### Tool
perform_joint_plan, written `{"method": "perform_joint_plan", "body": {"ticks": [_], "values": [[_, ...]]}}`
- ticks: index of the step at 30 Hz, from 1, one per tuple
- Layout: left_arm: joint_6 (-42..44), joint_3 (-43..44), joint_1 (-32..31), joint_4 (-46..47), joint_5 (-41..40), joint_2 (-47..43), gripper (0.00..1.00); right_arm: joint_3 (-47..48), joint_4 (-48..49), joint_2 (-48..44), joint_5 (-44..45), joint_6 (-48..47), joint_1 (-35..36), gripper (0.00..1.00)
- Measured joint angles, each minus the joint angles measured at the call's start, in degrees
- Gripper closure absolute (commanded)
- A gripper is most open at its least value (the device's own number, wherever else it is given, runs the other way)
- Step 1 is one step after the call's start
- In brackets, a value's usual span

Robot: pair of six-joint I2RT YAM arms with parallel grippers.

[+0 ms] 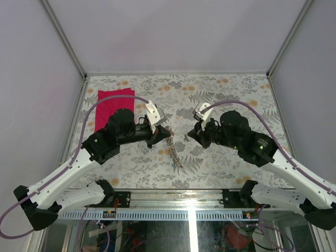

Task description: Put the keys on the keyring

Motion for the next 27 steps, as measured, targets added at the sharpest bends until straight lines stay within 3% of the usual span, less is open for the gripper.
{"method": "perform_joint_plan", "body": {"ticks": [27], "values": [[0.09, 1.70, -2.73, 0.74, 0.55, 2.38, 1.00, 2.32, 3.30, 5.99, -8.48, -1.18, 0.00, 1.00]]}}
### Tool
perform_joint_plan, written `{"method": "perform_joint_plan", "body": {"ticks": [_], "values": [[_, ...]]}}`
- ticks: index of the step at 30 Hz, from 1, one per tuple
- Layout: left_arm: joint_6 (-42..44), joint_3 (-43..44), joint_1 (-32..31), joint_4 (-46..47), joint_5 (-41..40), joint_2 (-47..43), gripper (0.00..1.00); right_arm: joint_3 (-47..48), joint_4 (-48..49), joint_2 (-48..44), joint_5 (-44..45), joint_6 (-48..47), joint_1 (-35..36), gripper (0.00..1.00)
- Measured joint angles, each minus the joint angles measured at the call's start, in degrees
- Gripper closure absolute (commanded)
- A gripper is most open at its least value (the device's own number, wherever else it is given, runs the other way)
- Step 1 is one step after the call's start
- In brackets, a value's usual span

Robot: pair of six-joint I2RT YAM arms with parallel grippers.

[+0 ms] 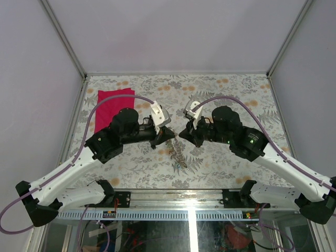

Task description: Put the keys on the keyring

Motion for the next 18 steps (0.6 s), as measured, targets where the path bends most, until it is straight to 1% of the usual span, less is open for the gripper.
{"method": "perform_joint_plan", "body": {"ticks": [9, 11, 13, 18], "values": [[0.04, 0.17, -0.37, 0.20, -1.16, 0.00, 1.00, 0.35, 0.11, 0.42, 1.11, 0.17, 0.02, 0.99], [0.07, 0.17, -0.37, -0.04, -2.86, 0.02, 1.00, 0.20, 0.07, 0.22, 3.30, 0.61, 0.04, 0.91], [0.15, 0.17, -0.37, -0.35, -4.52, -0.09, 1.00, -0.79, -0.04, -0.63, 7.26, 1.92, 0.04, 0.83], [0.13, 0.02, -0.37, -1.97, -9.55, -2.86, 1.00, -6.58, -1.40, -4.52, 15.82, 6.75, 0.07, 0.70]]}}
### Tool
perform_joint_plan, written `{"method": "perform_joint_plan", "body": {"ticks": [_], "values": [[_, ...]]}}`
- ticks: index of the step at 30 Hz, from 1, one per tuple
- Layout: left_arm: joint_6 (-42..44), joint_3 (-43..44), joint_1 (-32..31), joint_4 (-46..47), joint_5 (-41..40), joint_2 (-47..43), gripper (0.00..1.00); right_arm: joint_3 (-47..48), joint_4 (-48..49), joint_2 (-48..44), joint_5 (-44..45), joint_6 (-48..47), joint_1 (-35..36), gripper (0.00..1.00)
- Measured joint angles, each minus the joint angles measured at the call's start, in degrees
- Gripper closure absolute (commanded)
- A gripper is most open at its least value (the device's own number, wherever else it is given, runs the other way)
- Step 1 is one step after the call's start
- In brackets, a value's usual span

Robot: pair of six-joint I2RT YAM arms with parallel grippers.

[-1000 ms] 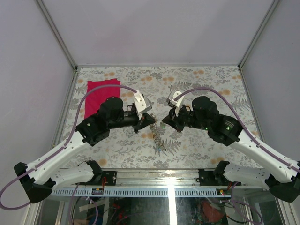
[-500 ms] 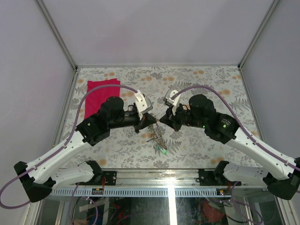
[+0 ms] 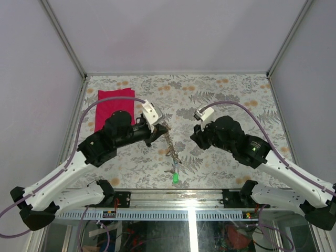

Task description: Put the keys on the keyring

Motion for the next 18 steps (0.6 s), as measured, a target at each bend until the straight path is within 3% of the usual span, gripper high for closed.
{"method": "perform_joint_plan", "body": {"ticks": [8, 12, 18], "values": [[0.02, 0.28, 0.00, -2.40, -8.17, -4.55, 1.00, -12.09, -1.53, -0.70, 0.68, 12.96, 0.00, 0.62], [0.02, 1.11, 0.00, -4.37, -10.08, -4.98, 1.00, -16.26, 2.43, 3.91, -2.16, 19.82, 1.16, 0.57], [-0.02, 1.60, 0.00, -5.55, -11.69, -7.13, 1.00, -17.00, 8.46, 15.69, -7.15, 22.69, 4.90, 0.48]]}}
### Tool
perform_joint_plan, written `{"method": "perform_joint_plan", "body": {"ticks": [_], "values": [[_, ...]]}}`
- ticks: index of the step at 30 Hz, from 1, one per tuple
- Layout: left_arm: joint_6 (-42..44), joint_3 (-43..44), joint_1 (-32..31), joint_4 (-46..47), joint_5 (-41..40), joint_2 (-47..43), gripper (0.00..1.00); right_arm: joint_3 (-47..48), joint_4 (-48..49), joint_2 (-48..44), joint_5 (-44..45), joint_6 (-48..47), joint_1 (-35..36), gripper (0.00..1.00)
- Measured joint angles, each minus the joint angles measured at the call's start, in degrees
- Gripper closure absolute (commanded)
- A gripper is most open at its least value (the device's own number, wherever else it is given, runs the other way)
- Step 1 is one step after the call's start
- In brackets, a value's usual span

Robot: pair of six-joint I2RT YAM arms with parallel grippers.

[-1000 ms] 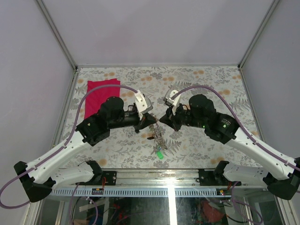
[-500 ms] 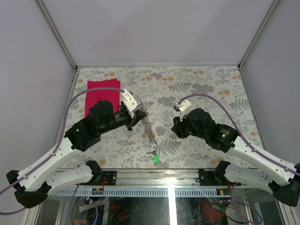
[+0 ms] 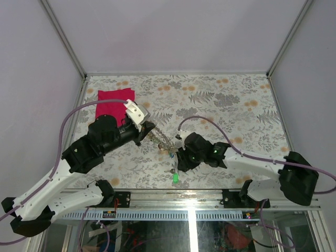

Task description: Put the keys on the keyring

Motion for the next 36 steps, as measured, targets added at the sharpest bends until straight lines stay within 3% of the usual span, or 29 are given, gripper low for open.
{"method": "perform_joint_plan", "body": {"ticks": [11, 19, 36], "values": [[-0.66, 0.83, 0.00, -2.69, -1.27, -2.99, 1.00, 5.42, 4.50, 18.34, -7.13, -2.73, 0.22, 0.47], [-0.66, 1.75, 0.00, -2.99, -2.47, -3.39, 1.00, 7.98, 4.61, 21.75, -8.52, -3.15, 0.39, 0.50], [0.15, 4.26, 0.00, -5.31, -5.42, -3.56, 1.00, 12.59, -1.66, 25.18, 6.14, -1.31, 8.07, 0.53]]}}
